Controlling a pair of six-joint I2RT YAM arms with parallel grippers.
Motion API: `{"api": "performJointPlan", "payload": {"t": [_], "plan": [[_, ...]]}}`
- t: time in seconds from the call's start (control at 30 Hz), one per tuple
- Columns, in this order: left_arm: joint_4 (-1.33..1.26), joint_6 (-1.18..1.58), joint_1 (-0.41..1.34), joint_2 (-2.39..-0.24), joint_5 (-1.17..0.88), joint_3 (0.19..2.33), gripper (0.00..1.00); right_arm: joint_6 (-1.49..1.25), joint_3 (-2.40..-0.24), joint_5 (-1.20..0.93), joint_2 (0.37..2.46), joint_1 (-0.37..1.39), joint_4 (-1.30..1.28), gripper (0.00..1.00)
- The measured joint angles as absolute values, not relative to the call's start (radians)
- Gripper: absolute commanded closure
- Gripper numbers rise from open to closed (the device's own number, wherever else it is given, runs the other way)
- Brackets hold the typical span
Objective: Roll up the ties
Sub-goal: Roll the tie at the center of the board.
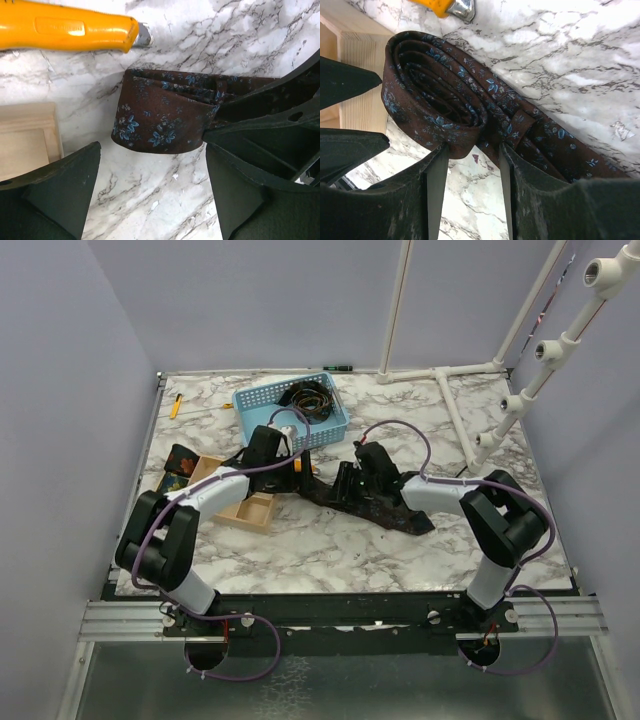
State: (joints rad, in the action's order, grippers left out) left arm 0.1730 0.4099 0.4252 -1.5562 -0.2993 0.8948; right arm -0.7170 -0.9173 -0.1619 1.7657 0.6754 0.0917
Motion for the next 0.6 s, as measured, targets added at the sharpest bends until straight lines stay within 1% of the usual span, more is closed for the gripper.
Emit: {"api": "performJointPlan", "payload": {"t": [0.37, 0.6], "plan": [[0.171, 0.320, 0.418, -1.649, -0.280, 1.009, 0.15, -0.714, -0.916, -0.163, 1.768, 0.647, 0.104, 0.52], [0.192, 0.242, 0.398, -1.787, -0.406, 1.127, 0.18, -0.708, -0.916, -0.177, 1.773, 0.636, 0.112, 0.52]]}}
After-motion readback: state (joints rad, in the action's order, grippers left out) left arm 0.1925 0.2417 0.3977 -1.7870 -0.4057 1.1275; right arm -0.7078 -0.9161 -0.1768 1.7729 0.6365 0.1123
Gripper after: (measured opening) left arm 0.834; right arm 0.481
